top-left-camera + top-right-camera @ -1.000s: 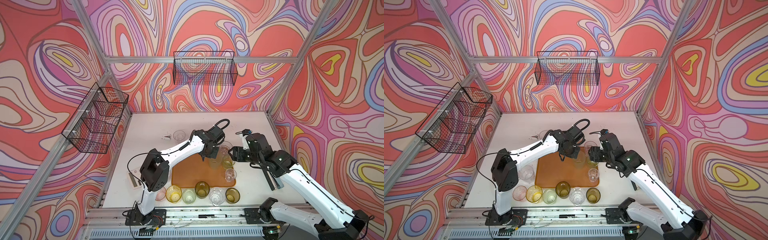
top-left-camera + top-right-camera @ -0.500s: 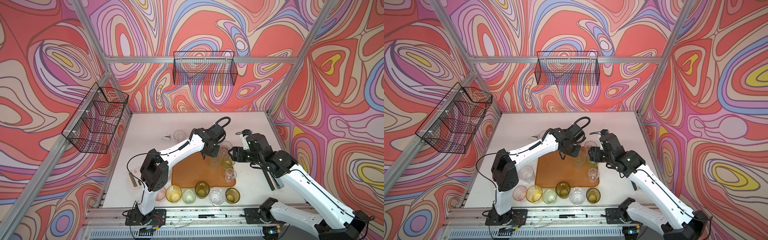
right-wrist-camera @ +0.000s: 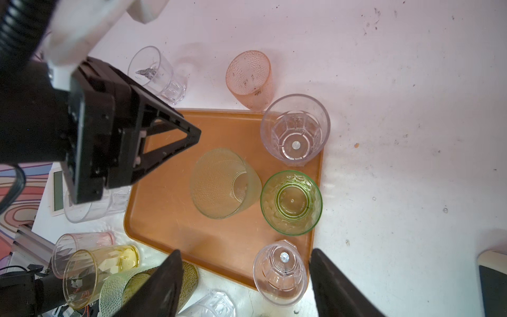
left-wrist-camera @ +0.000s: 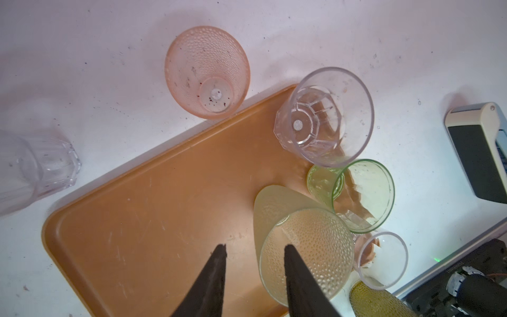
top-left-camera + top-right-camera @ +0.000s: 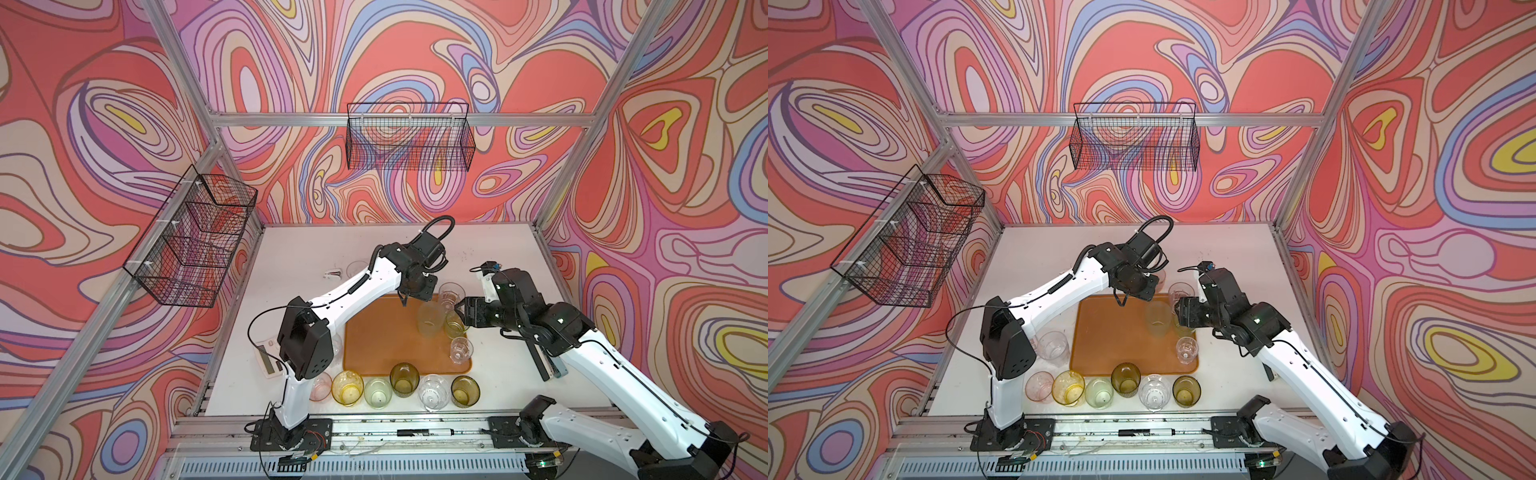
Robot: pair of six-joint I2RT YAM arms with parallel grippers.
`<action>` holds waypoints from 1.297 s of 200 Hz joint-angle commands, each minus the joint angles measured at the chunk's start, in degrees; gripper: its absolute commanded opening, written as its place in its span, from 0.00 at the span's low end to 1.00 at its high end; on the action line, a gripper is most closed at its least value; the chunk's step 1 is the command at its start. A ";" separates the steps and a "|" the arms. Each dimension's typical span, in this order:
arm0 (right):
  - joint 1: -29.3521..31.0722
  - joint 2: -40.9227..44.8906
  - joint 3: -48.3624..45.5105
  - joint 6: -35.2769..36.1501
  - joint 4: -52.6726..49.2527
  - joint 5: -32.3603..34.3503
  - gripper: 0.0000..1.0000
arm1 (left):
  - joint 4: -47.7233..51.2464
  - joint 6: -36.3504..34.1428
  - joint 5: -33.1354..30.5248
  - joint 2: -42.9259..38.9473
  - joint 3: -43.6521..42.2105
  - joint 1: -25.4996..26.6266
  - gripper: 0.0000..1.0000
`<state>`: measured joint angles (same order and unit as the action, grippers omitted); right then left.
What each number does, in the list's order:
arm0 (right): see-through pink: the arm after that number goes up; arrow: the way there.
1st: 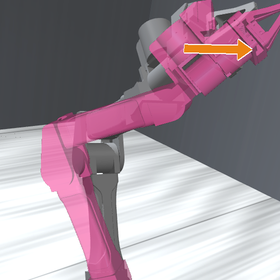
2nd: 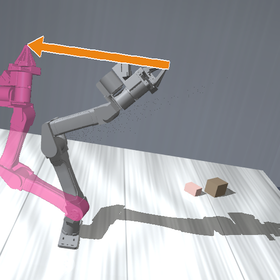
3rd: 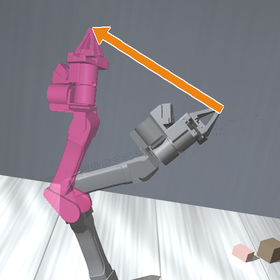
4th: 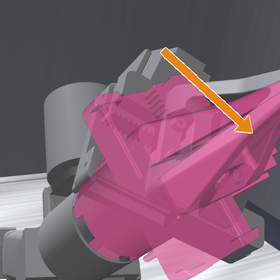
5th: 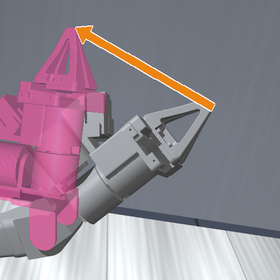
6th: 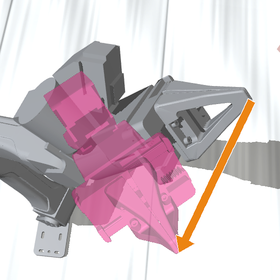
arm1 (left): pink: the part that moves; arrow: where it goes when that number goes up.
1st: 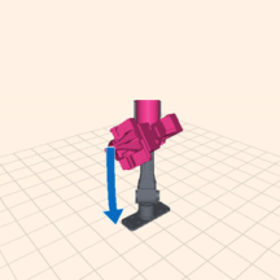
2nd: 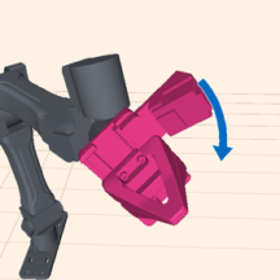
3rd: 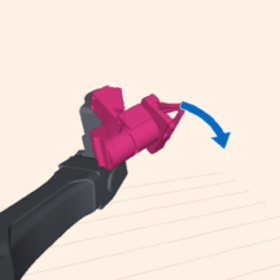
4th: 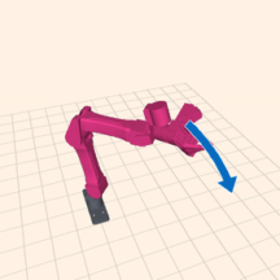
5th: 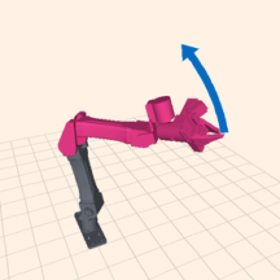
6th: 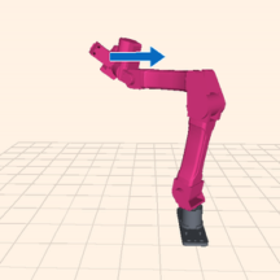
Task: Place the glasses into the tray
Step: 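Lower the pale green glass onto the tray and open left gripper, then move left gripper over the pink textured glass beyond the tray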
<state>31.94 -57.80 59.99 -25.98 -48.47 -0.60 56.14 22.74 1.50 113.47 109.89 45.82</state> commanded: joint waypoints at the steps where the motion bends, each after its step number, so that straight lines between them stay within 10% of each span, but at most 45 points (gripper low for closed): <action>1: -0.13 0.72 -0.53 0.46 -0.94 -0.35 0.76 | 2.60 -3.28 0.25 1.84 3.06 -1.64 0.39; 259: -0.13 -1.86 0.57 1.58 -0.30 -1.88 0.76 | -1.53 -11.84 1.72 18.11 17.69 -9.61 0.31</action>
<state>31.94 -59.44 59.99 -25.10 -48.47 -2.42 54.72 11.99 2.39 129.58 125.16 36.60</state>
